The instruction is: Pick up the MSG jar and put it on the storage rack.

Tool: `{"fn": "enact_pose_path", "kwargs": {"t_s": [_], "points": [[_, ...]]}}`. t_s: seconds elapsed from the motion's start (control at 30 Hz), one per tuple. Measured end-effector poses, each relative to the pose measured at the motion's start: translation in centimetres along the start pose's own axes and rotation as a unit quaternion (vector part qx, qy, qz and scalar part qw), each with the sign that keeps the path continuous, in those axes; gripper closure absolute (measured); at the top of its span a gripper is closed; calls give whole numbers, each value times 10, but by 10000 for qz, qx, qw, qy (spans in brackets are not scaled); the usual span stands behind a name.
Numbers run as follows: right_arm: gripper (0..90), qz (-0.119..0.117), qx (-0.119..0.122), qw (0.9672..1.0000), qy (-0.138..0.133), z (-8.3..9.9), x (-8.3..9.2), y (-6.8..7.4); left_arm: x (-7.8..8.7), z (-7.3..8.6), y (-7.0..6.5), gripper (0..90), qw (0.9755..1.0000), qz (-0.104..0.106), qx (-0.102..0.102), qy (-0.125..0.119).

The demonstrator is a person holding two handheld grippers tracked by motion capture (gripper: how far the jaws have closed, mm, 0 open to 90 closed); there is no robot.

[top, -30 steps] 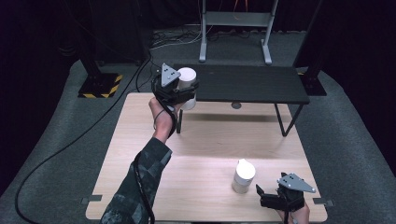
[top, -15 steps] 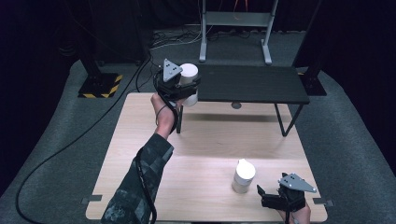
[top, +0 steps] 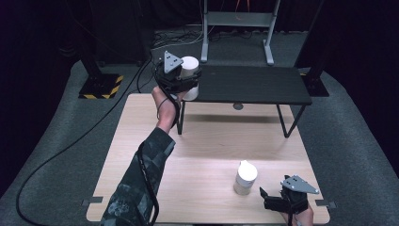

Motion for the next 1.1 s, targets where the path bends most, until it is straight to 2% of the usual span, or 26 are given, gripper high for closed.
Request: {"fn": "enact_pose_path", "kwargs": {"t_s": [0.1,0.2,0.3,0.47,0.57,0.8,1.1], "points": [[0,10,-33,10000,9,1,0,-1,-4,-4,2,344,10000,-41,-8,29],[0,8,-32,10000,14,2,-1,-2,-8,-4,4,344,10000,-45,77,39],[0,11,-33,10000,14,2,-1,-4,-13,-3,5,344,9999,-90,32,129],[0,10,-41,10000,4,4,-1,-5,-18,4,8,344,9996,-85,192,201],[0,14,-53,10000,15,4,-1,-5,-21,7,8,344,9994,-102,200,260],[0,-15,-47,10000,14,4,-2,-4,-23,11,17,343,9988,-33,434,226],[0,-17,-50,10000,-26,3,-2,-3,-22,10,19,342,9987,15,437,264]]}}
Point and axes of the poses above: each handheld gripper's, and its own axes: x roughly backward along the jaws, z roughly out of its underside, y roughly to its left, the point moved 4 cm from there along -x, roughly forward along the jaws, and after that the axes turned 4 degrees about -z, right-handed, at the moved point
